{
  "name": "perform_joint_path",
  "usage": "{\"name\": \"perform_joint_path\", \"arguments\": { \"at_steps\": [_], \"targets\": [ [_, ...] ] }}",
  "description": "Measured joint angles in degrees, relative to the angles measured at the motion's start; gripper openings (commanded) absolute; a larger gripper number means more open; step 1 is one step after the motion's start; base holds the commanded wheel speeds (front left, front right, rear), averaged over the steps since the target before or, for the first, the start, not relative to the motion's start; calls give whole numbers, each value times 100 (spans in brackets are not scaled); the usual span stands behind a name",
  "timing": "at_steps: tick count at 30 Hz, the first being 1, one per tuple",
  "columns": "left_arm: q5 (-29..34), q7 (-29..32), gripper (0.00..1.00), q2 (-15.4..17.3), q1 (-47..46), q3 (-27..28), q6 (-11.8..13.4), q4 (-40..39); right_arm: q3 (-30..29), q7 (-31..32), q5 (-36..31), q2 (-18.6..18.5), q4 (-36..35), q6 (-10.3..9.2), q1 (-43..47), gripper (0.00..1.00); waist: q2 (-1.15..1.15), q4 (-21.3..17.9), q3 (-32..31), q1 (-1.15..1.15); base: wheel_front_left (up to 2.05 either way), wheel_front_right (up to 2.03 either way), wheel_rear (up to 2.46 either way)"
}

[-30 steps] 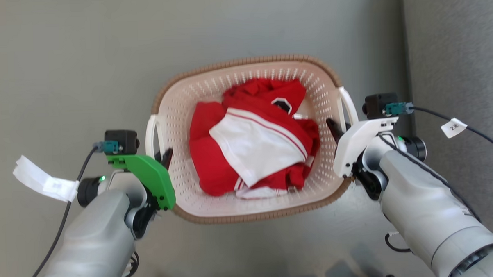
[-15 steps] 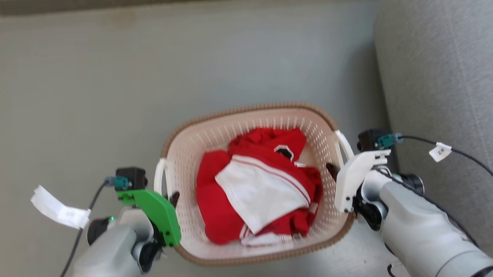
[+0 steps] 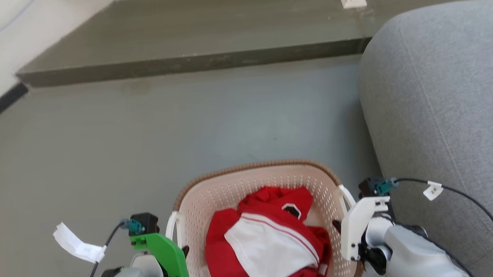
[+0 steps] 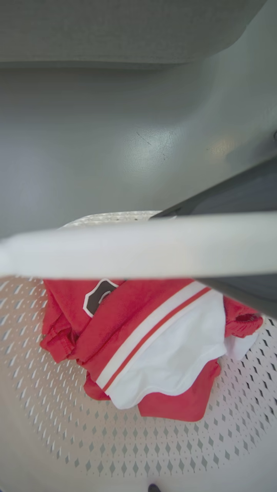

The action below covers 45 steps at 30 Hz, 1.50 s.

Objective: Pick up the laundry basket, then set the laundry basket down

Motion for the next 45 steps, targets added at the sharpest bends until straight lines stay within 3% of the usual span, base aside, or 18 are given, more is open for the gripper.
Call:
{"name": "perform_joint_path", "arguments": {
  "at_steps": [12, 45],
  "targets": [
    [-164, 216, 0, -33, 177, -85, 1, 59, 162, 277, 182, -14, 3, -1, 185, 0, 0, -54, -610, 0, 0, 0, 0],
    [-323, 274, 0, -18, 174, -192, 1, 70, 380, 345, 436, -40, 7, -1, 166, 0, 0, -119, -543, 0, 0, 0, 0]
  ]
}}
